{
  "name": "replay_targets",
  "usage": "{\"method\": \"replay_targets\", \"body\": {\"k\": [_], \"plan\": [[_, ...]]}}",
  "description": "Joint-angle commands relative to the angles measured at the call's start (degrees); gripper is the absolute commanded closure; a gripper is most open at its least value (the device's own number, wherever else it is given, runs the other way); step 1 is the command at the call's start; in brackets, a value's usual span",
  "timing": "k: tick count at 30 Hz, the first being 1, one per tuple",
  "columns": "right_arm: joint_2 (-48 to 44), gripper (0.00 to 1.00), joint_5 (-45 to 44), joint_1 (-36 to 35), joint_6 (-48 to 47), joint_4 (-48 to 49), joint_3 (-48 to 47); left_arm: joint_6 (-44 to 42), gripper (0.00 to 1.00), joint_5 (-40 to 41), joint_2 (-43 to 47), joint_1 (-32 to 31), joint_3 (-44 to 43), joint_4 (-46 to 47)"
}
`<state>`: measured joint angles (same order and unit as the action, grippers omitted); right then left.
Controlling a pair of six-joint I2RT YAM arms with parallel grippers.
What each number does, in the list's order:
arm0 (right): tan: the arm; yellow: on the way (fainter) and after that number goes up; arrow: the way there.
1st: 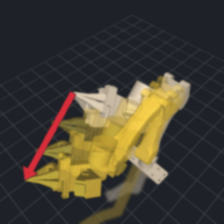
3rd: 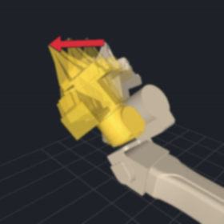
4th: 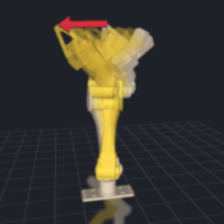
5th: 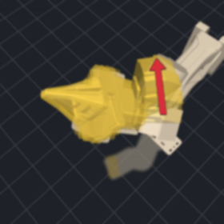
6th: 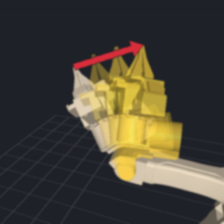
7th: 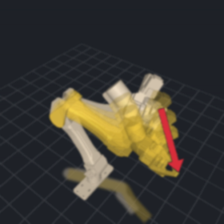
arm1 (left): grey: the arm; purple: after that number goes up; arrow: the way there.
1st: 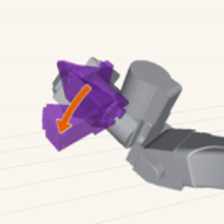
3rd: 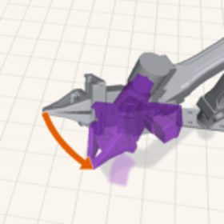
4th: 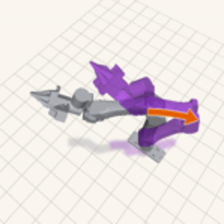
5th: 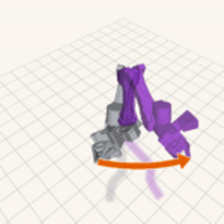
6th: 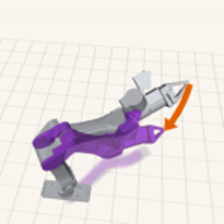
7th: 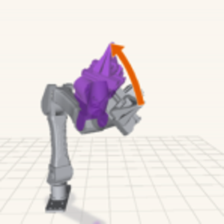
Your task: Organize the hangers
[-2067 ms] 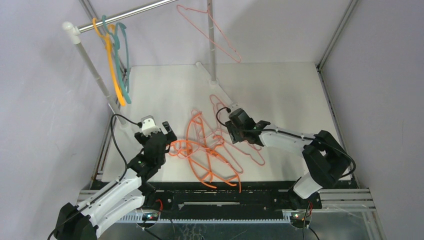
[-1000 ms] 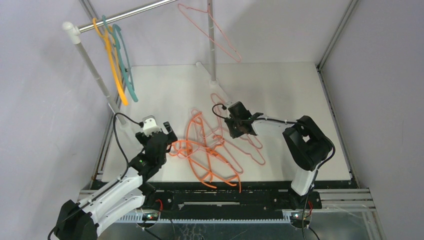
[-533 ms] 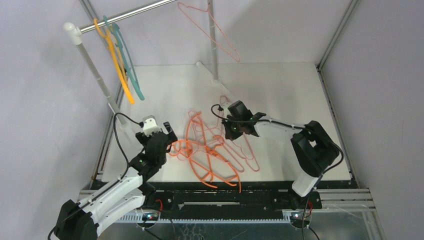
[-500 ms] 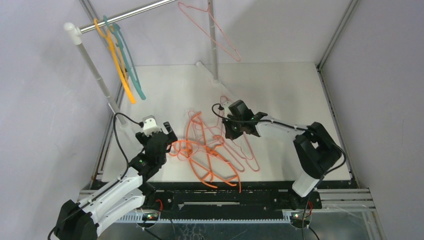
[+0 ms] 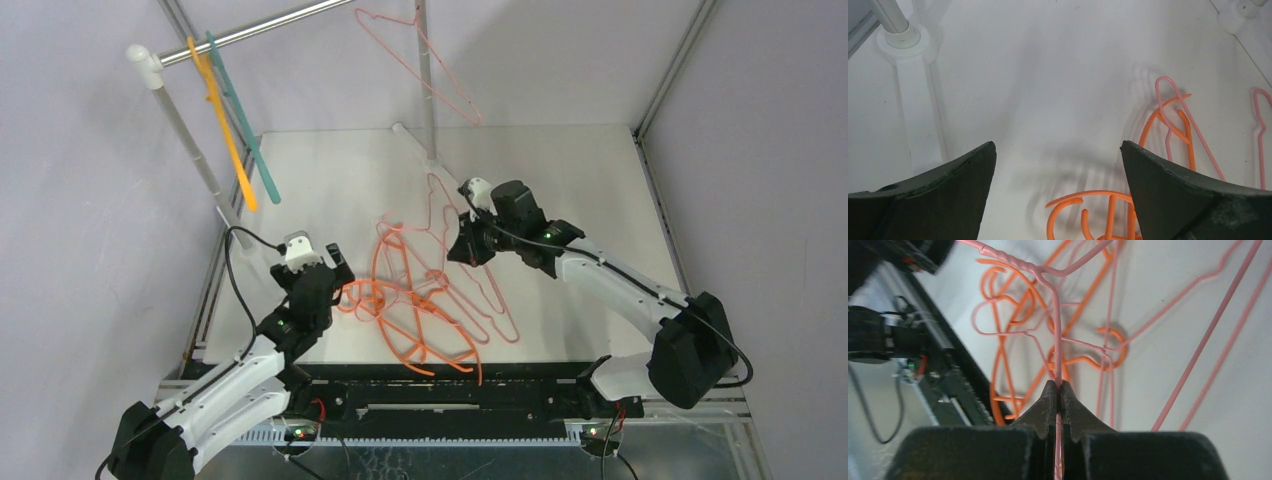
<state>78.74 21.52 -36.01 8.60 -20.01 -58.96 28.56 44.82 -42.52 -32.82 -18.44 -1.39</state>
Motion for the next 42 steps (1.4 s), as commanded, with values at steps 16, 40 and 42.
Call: {"method": "replay_targets", "body": {"k": [16, 40, 42], "plan": [[20.0, 1.00, 16.5, -2.6, 21.2, 15.7, -46.2, 0.5, 0.00, 0.7, 3.1, 0.2, -1.1, 0.9], [44.5, 1.00, 12.5, -1.0, 34.4, 33.3, -72.3, 1.1, 0.00, -1.0, 4.9, 0.2, -0.8, 0.9], [45.2, 1.00, 10.2, -0.9, 34.7, 34.8, -72.9, 1.1, 0.01, -1.2, 4.8, 0.2, -0.8, 1.0]]}}
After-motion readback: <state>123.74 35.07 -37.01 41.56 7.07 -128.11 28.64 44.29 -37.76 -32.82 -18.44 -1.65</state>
